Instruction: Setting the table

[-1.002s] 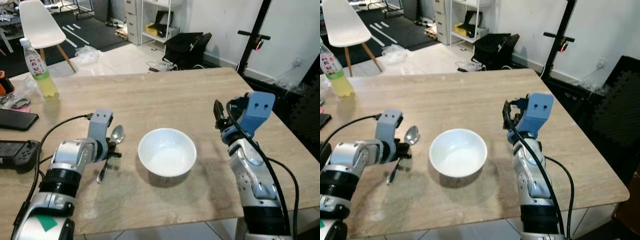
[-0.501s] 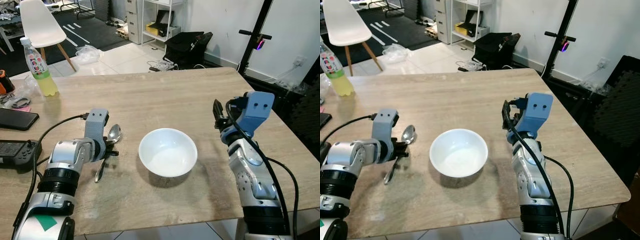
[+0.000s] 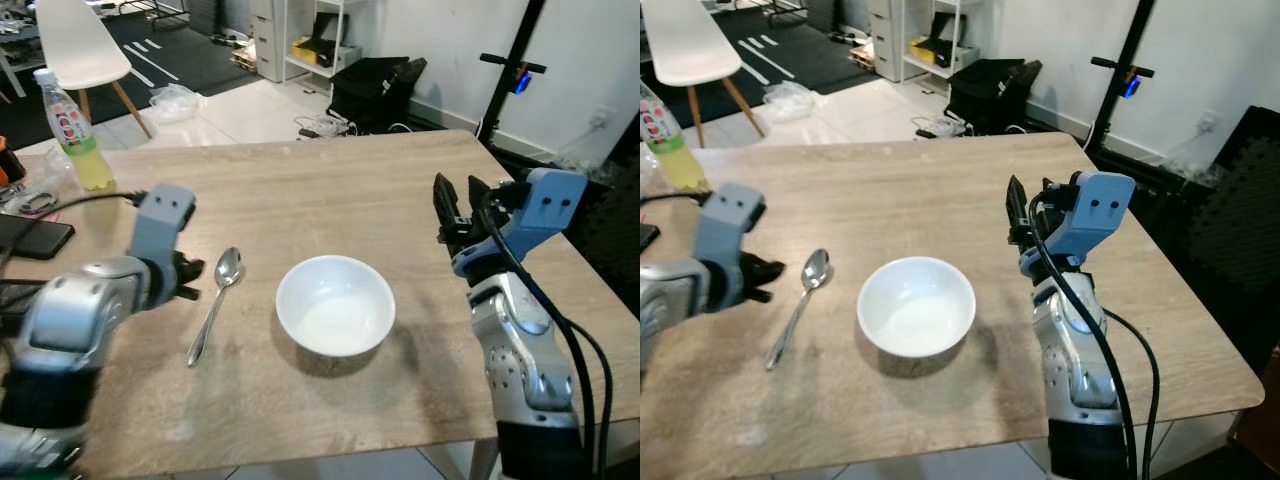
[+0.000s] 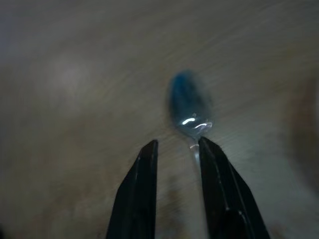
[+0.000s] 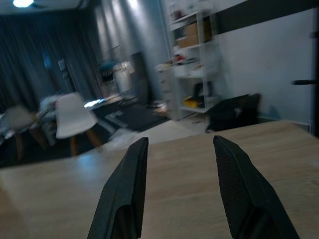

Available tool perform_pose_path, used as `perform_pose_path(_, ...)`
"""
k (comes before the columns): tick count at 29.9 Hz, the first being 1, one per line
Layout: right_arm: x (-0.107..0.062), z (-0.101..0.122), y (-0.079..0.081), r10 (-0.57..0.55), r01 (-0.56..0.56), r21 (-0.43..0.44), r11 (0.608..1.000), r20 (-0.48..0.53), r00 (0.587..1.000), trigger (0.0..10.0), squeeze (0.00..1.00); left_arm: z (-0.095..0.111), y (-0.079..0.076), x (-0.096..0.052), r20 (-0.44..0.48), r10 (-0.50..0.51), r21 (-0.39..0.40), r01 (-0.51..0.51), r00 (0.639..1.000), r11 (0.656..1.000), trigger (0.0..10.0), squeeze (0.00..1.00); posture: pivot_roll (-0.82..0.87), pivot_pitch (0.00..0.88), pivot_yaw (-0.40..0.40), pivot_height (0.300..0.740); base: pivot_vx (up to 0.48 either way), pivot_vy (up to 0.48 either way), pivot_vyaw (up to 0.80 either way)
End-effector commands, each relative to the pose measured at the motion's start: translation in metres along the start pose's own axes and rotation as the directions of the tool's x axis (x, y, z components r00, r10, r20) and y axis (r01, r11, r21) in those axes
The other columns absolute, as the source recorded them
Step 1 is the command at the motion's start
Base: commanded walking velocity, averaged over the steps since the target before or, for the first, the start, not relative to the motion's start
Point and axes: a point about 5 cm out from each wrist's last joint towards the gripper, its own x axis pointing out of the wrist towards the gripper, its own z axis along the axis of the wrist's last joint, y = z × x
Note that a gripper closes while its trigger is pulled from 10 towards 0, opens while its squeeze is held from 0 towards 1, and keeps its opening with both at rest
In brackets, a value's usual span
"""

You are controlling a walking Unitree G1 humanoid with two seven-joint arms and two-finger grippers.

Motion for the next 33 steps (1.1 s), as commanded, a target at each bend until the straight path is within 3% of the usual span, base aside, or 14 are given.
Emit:
perform_pose_path(1, -0.005, 0.000, 0.003, -0.003, 0.003, 0.015, 1.000, -0.001, 1.000, 10.0, 0.00, 0.006, -0.004, -0.009, 0.085, -0.055, 0.017, 0.054, 0.995, 0.998, 10.0, 0.00, 0.25, 0.133, 0.018, 0.740, 0.000, 0.000, 0.00)
perform_pose_path(3, -0.010, -0.004, 0.006, 0.006, -0.006, -0.021, 1.000, -0.020, 1.000, 10.0, 0.00, 0.007, -0.005, -0.013, 0.178, -0.073, -0.019, 0.078, 0.981, 0.997, 10.0, 0.00, 0.24, 0.124, 0.006, 0.740, 0.000, 0.000, 0.00)
perform_pose_path(6, -0.019, -0.008, 0.006, -0.010, 0.006, -0.060, 0.998, -0.062, 0.998, 10.0, 0.00, 0.000, -0.009, -0.020, 0.248, -0.075, -0.033, 0.086, 0.966, 0.996, 10.0, 0.00, 0.22, 0.109, -0.006, 0.740, 0.000, 0.000, 0.00)
perform_pose_path(9, -0.027, -0.010, -0.001, -0.062, 0.054, -0.096, 0.994, -0.081, 0.995, 10.0, 0.00, -0.012, -0.014, -0.023, 0.260, -0.105, -0.003, 0.109, 0.960, 0.994, 10.0, 0.00, 0.21, 0.099, -0.012, 0.740, 0.000, 0.000, 0.00)
perform_pose_path(13, -0.036, -0.015, -0.018, -0.166, 0.151, -0.142, 0.978, -0.096, 0.982, 10.0, 0.00, -0.026, -0.021, -0.021, 0.271, -0.119, -0.020, 0.129, 0.955, 0.991, 10.0, 0.00, 0.17, 0.089, -0.014, 0.740, 0.000, 0.000, 0.00)
perform_pose_path(15, -0.042, -0.021, -0.029, -0.248, 0.230, -0.167, 0.959, -0.089, 0.965, 10.0, 0.00, -0.038, -0.027, -0.011, 0.294, -0.067, -0.025, 0.078, 0.953, 0.997, 10.0, 0.00, 0.16, 0.081, -0.014, 0.740, 0.000, 0.000, 0.00)
perform_pose_path(19, -0.048, -0.024, -0.031, -0.285, 0.270, -0.182, 0.946, -0.066, 0.956, 10.0, 0.00, -0.043, -0.034, -0.005, 0.318, -0.040, 0.014, 0.038, 0.947, 0.999, 10.0, 0.00, 0.15, 0.075, -0.017, 0.740, 0.000, 0.000, 0.00)
perform_pose_path(23, -0.051, -0.023, -0.028, -0.286, 0.272, -0.171, 0.947, -0.058, 0.957, 10.0, 0.00, -0.045, -0.039, -0.004, 0.342, -0.026, -0.037, 0.041, 0.940, 0.998, 10.0, 0.00, 0.14, 0.070, -0.013, 0.740, 0.000, 0.000, 0.00)
perform_pose_path(31, -0.054, -0.028, -0.026, -0.263, 0.245, -0.181, 0.953, -0.088, 0.961, 10.0, 0.00, -0.046, -0.031, -0.001, 0.360, 0.081, -0.188, -0.013, 0.929, 0.982, 10.0, 0.00, 0.14, 0.069, -0.011, 0.740, 0.000, 0.000, 0.00)
perform_pose_path(33, -0.055, -0.030, -0.024, -0.261, 0.243, -0.175, 0.954, -0.087, 0.961, 10.0, 0.00, -0.046, -0.032, 0.001, 0.370, 0.094, -0.188, -0.024, 0.924, 0.982, 10.0, 0.00, 0.14, 0.071, -0.013, 0.740, 0.000, 0.000, 0.00)
